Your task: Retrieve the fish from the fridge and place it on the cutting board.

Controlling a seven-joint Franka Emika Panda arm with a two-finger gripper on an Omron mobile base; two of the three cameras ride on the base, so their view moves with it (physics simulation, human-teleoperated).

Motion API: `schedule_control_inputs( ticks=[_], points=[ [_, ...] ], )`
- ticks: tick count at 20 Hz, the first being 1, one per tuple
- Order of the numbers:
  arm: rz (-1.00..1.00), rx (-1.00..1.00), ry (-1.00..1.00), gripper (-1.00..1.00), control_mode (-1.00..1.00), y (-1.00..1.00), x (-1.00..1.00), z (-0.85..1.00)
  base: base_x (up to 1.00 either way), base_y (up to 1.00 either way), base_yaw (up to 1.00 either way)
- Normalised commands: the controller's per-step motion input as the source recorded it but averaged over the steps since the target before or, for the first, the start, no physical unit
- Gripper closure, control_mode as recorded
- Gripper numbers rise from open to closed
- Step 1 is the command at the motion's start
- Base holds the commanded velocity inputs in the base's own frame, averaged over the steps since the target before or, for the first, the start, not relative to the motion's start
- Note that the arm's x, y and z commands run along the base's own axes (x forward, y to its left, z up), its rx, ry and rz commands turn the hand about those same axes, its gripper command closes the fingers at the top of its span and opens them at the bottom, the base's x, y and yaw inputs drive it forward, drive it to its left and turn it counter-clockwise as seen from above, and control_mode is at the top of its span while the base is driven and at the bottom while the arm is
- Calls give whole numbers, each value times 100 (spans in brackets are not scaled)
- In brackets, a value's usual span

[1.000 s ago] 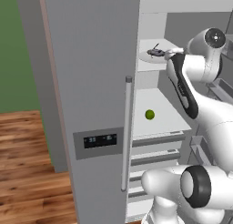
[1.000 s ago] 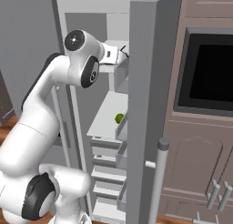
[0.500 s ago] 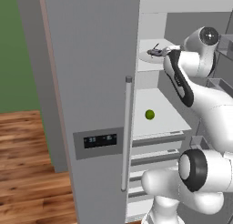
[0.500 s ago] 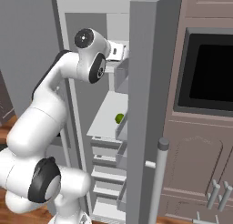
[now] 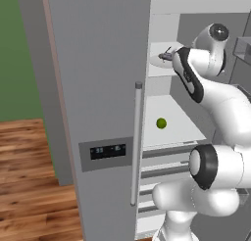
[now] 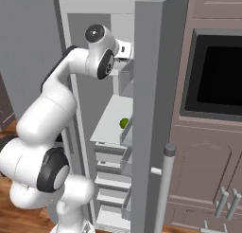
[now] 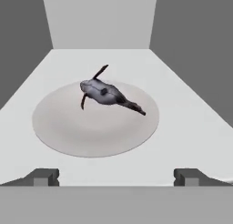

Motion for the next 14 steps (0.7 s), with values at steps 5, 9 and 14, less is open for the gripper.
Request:
schedule_control_inputs(
  ticks=[5,9,14],
  points=[
    [3,0,5,-100,-100,-8,36,-2,0,0,0],
    [4,0,1,-100,-100,-9,32,-6,0,0,0],
    [5,0,0,-100,-100,-9,22,-8,0,0,0]
  ],
)
